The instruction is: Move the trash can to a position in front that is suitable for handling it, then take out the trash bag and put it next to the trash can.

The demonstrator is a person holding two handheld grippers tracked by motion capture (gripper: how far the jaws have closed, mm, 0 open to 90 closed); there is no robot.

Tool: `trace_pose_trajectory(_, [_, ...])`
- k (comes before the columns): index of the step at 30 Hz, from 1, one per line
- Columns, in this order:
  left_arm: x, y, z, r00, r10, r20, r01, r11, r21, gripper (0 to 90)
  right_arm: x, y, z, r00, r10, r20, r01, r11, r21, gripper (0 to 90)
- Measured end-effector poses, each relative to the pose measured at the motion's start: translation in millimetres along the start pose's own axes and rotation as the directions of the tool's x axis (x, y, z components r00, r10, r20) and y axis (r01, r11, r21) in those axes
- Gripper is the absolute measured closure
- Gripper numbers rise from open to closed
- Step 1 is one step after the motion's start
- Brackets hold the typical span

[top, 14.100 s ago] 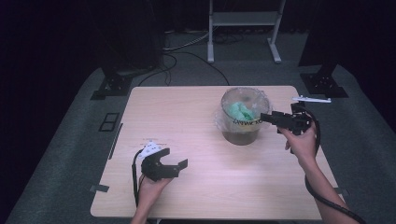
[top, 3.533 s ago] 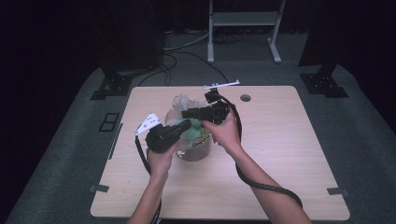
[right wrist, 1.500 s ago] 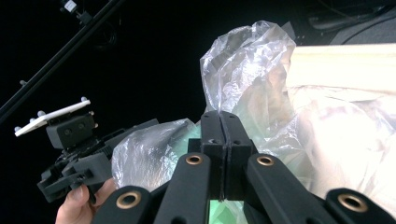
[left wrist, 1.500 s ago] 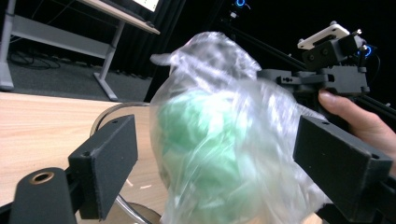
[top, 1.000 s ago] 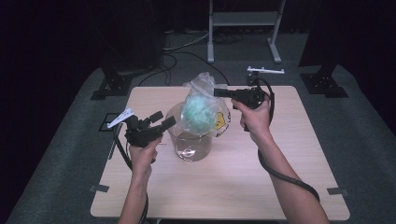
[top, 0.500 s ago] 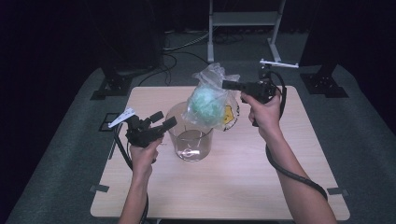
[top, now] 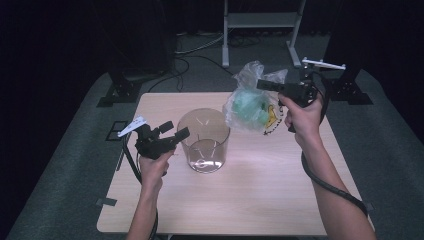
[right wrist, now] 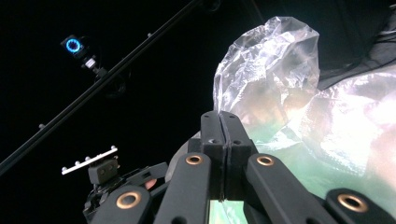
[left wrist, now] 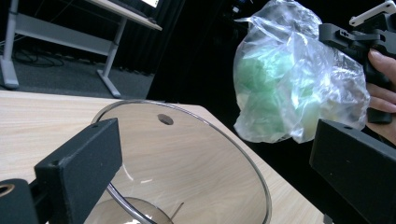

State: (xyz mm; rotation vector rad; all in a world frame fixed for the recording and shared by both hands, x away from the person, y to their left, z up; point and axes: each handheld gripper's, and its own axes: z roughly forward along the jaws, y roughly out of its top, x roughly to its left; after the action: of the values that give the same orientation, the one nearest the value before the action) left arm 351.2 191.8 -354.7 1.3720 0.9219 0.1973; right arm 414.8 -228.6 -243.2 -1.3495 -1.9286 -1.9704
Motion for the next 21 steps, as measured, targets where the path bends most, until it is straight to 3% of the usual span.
trace_pose_trajectory(9, [-1.2, -1.5, 1.8, 1.0, 0.001, 0.0, -0.001, 1.0, 0.008, 1.0, -16.1, -1.7, -18.9, 0.9995, 0.025, 0.019, -0.025, 0.999, -0.025, 90.0])
trace_pose_trajectory(21, [-1.2, -1.7, 0.9, 1.0, 0.004, 0.002, -0.004, 0.9999, 0.013, 1.0, -33.1, -9.5, -23.4, 0.998, 0.055, 0.032, -0.054, 0.998, -0.025, 90.0])
